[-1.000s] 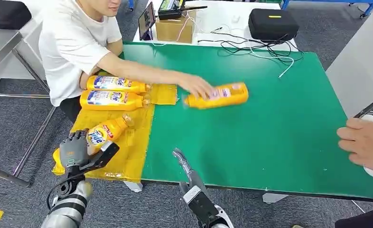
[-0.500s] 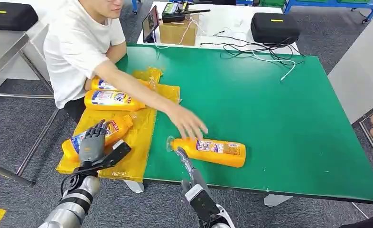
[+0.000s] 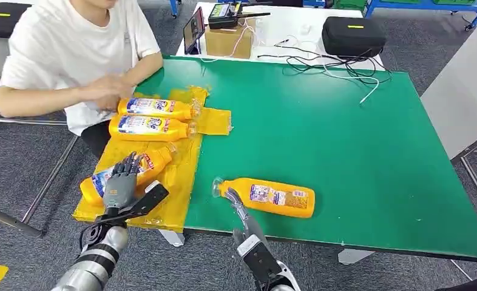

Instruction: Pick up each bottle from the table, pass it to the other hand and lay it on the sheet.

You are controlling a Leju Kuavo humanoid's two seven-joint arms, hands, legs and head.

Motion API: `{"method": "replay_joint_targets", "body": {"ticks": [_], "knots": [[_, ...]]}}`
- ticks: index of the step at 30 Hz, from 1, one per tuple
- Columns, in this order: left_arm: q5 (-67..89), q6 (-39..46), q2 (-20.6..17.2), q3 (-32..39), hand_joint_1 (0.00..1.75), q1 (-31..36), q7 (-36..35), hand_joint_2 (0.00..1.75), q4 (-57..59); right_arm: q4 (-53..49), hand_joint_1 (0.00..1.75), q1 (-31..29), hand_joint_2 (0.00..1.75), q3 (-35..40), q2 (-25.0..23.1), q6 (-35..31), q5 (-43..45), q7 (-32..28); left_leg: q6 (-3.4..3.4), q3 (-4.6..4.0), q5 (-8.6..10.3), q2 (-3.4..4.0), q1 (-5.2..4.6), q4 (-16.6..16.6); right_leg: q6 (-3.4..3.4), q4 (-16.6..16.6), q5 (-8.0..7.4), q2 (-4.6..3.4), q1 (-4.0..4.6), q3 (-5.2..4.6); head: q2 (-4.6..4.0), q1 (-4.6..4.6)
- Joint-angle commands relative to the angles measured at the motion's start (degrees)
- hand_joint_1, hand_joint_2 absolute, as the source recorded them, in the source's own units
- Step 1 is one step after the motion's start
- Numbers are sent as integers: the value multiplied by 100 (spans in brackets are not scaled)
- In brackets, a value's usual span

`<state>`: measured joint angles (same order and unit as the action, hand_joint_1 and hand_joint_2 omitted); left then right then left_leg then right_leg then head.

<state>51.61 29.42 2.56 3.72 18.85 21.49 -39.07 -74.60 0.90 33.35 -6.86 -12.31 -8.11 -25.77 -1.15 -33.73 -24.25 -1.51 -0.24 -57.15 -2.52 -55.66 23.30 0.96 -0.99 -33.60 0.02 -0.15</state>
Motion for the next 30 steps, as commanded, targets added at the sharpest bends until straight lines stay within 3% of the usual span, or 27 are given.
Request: {"method": "replay_joint_targets", "body": {"ticks": [1,4,9,10,13,16,20,23,24,26,30], "knots": [[-579,120,-32,-1223,0,-375,-108,0,-761,287,0,-171,0,-93,-36,30,12,-114,9,-14,-7,27,9,-10,12,-2,-4,-21,9,-23,-2,0],[-975,379,-6,-1228,0,-440,112,0,-1141,307,0,-170,0,-74,-29,54,10,-120,12,-23,-7,30,6,1,7,7,-9,-24,8,-17,-2,0],[-2218,879,134,-901,0,-426,653,0,-2726,443,0,-223,0,39,-20,-18,-118,-204,5,-50,-6,23,8,-9,-3,-2,-8,-10,9,-1,-2,0],[-2558,1037,166,-861,0,-393,970,175,-3158,493,0,-275,0,83,-26,-27,-186,-273,7,-62,-11,27,13,-19,0,-9,-5,-9,15,-11,-2,0],[-2938,1058,241,-558,0,-354,1088,175,-3664,551,0,-346,0,108,-37,5,-181,-281,7,-84,-7,38,13,-18,-1,-9,-8,-25,14,-38,0,0],[-3589,1058,439,-47,0,-345,1712,175,-3966,478,0,-341,0,191,16,29,-174,-424,4,-91,-2,42,10,-12,-5,-5,-15,-32,10,-46,-2,0],[-3746,1058,333,-112,0,-479,1833,175,-4376,480,0,-284,0,181,61,-11,-187,-425,6,-89,-3,48,9,-9,-5,-4,-15,-38,9,-48,-2,0],[-4007,1049,252,-309,0,-669,1725,175,-4672,368,0,-246,0,145,111,-463,-672,-538,8,-80,-8,50,10,-9,-3,-3,-11,-40,10,-39,-2,2],[-4150,1026,269,-361,0,-746,1716,175,-4780,309,0,-274,175,145,167,-724,-1003,-564,5,-85,-4,47,7,-6,-5,-2,-13,-38,7,-45,-2,0],[-4214,1046,311,-517,0,-946,1692,175,-4979,248,0,-434,175,14,373,-1608,-2016,-454,5,-80,-7,54,5,-6,-5,-3,-12,-44,5,-42,0,0],[-4304,1058,487,-867,0,-1676,1671,175,-5589,-63,0,-545,175,-513,825,-2539,-3601,43,4,-72,-14,60,7,-9,-5,-1,-9,-49,7,-34,0,0]]}}
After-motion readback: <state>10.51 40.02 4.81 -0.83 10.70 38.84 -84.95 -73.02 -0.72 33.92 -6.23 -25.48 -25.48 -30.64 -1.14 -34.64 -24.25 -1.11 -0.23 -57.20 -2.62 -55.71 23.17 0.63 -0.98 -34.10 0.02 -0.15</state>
